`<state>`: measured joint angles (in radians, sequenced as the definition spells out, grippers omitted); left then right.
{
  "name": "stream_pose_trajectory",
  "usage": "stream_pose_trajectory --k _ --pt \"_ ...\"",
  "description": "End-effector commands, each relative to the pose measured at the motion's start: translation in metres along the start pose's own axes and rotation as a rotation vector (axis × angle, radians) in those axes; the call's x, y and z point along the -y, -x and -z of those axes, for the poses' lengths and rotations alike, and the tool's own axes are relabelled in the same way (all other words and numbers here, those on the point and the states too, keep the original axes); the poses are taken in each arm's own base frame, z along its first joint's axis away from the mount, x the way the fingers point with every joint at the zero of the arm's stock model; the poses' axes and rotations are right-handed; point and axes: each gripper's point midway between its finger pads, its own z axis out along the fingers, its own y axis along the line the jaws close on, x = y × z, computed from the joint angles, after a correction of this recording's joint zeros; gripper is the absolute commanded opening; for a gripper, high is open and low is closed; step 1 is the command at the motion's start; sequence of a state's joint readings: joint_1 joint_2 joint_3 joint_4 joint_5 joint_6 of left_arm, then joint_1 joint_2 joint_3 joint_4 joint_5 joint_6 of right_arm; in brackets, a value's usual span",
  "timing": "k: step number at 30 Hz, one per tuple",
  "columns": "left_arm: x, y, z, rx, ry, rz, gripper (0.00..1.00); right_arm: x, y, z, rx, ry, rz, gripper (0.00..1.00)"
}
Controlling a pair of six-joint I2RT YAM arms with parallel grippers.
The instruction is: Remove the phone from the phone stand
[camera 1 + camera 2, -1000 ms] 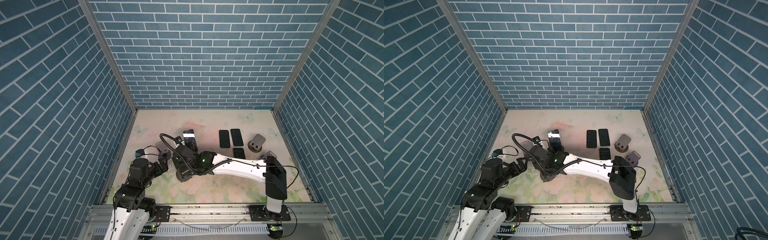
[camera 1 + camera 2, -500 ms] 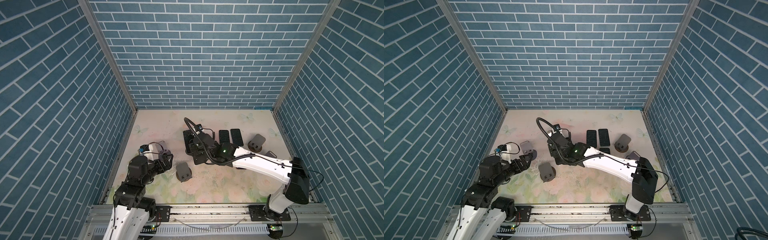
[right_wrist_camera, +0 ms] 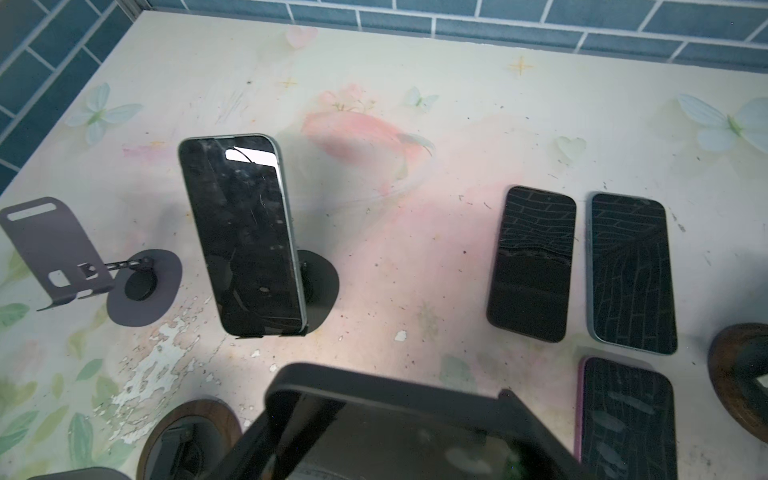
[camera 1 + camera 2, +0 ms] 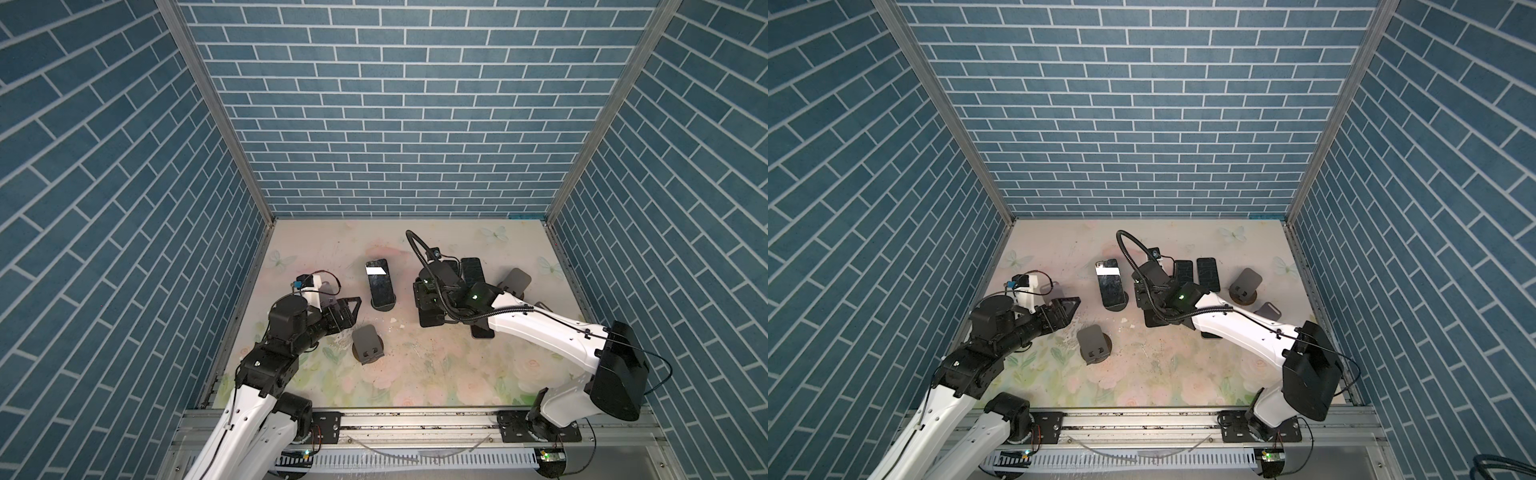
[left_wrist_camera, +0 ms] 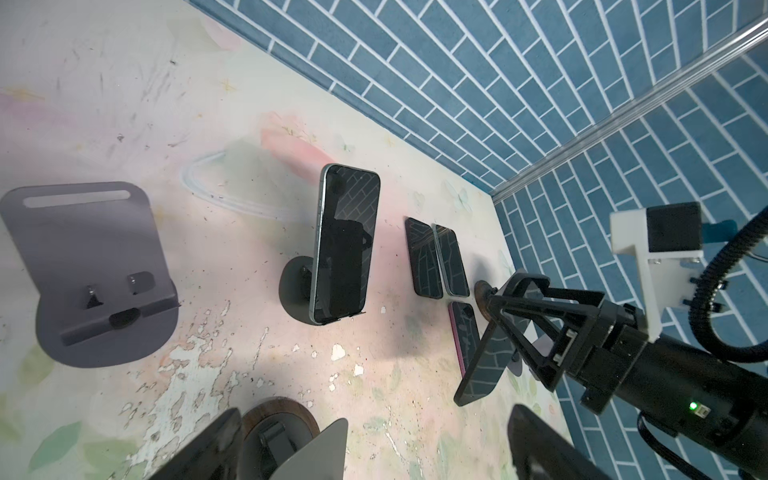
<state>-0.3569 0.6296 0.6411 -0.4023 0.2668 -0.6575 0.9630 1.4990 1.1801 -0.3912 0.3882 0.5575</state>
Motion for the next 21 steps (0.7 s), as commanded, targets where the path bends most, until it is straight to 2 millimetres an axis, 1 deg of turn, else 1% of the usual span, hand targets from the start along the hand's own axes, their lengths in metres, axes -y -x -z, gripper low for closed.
stream_pose_trajectory --k 1,2,3,11,15,21 --pt "0.017 0.013 -0.007 0.039 0.014 -0.088 1.0 0.015 -0.006 0.007 -0.015 -0.013 -0.063 0.62" --pt "0.025 0.017 -0.009 0.04 0.008 -0.11 1.0 0.019 -0.009 0.006 -0.024 -0.017 -0.069 0.62" --pt "0.03 0.017 -0.014 0.03 0.005 -0.126 1.0 0.023 -0.012 0.005 -0.036 -0.019 -0.075 0.62" --pt "0.06 0.007 -0.047 -0.033 -0.019 -0.209 1.0 0.05 -0.04 -0.003 -0.122 -0.03 -0.118 0.62" --pt "0.07 0.0 -0.058 -0.062 -0.03 -0.234 1.0 0.063 -0.057 -0.008 -0.176 -0.034 -0.127 0.62" --pt "0.078 -0.011 -0.069 -0.092 -0.031 -0.268 1.0 0.081 -0.079 -0.015 -0.247 -0.033 -0.147 0.62"
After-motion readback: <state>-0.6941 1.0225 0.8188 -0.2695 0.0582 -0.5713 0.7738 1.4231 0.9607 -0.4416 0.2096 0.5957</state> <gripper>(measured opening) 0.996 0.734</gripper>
